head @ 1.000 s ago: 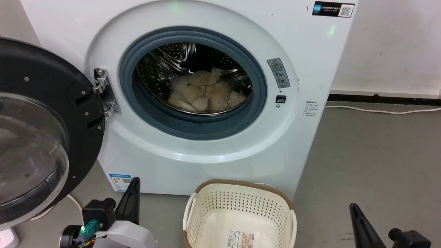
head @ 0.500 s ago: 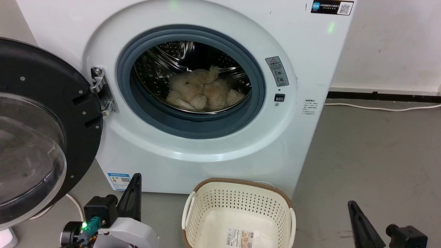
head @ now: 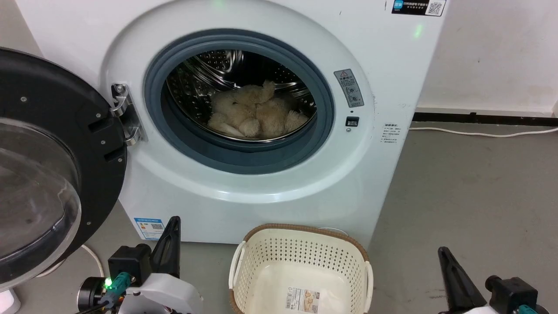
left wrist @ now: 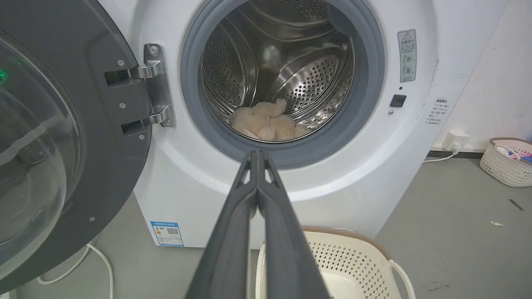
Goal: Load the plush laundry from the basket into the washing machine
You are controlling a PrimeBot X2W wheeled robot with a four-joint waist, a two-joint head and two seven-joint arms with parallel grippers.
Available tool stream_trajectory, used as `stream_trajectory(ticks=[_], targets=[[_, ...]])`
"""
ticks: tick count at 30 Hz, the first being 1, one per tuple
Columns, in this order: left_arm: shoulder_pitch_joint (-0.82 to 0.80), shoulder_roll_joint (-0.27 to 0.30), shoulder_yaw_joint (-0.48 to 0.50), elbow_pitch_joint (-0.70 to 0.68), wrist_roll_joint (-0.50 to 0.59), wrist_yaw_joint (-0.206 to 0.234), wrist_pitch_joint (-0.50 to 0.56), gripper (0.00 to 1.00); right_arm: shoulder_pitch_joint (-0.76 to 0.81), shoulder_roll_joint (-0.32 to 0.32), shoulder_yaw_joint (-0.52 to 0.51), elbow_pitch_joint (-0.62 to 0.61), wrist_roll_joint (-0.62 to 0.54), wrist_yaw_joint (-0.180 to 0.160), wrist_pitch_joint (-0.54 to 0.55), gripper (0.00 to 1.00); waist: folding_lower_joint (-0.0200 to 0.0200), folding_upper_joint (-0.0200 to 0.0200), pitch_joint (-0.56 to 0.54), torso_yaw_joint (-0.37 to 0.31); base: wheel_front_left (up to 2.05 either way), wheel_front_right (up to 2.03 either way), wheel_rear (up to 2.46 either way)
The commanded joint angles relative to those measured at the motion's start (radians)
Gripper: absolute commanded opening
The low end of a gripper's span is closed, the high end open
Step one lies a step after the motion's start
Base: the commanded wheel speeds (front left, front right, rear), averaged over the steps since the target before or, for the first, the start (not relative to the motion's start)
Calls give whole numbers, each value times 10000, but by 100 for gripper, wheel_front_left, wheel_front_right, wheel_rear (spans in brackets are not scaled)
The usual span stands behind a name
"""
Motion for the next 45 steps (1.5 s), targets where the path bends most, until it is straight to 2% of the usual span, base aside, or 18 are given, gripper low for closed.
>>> stream_trajectory(ticks=[1, 45], targets=[[183, -75, 132, -83, 182, -53, 62, 0, -198, -2, 18, -89, -94, -3, 80, 0, -1, 0, 10, -7, 0, 0, 0], [405, -1179, 1467, -715, 2091, -706, 882, 0, -746, -3, 82, -547, -894, -6, 1004, 0, -1, 0, 276, -188, 0, 0, 0]])
